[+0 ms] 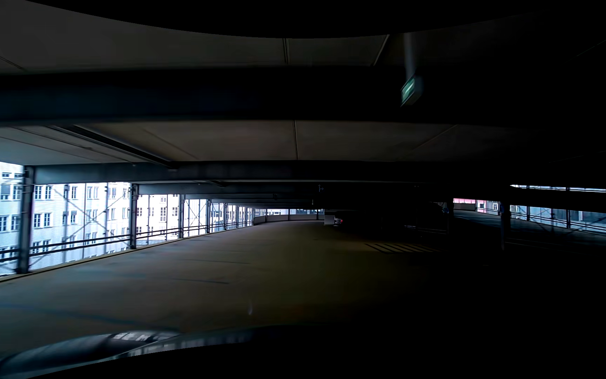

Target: Follow the waypoints while adhering to traffic rules and regulations

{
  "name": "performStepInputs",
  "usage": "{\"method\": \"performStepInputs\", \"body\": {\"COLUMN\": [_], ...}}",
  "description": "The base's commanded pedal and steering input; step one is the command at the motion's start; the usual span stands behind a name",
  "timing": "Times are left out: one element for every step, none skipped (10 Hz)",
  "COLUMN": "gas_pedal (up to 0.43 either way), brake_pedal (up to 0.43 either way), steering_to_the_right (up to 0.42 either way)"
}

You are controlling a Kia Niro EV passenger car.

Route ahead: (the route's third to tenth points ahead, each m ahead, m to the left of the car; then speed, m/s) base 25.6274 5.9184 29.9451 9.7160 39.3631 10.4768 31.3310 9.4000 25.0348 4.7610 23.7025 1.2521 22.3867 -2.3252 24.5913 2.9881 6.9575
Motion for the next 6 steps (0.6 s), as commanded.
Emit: {"method": "performStepInputs", "body": {"gas_pedal": [0.138,0.138,0.130,0.118,0.110,0.087], "brake_pedal": [0.000,0.000,0.000,0.000,0.000,0.000], "steering_to_the_right": [0.001,0.001,0.000,0.000,0.000,0.000]}}
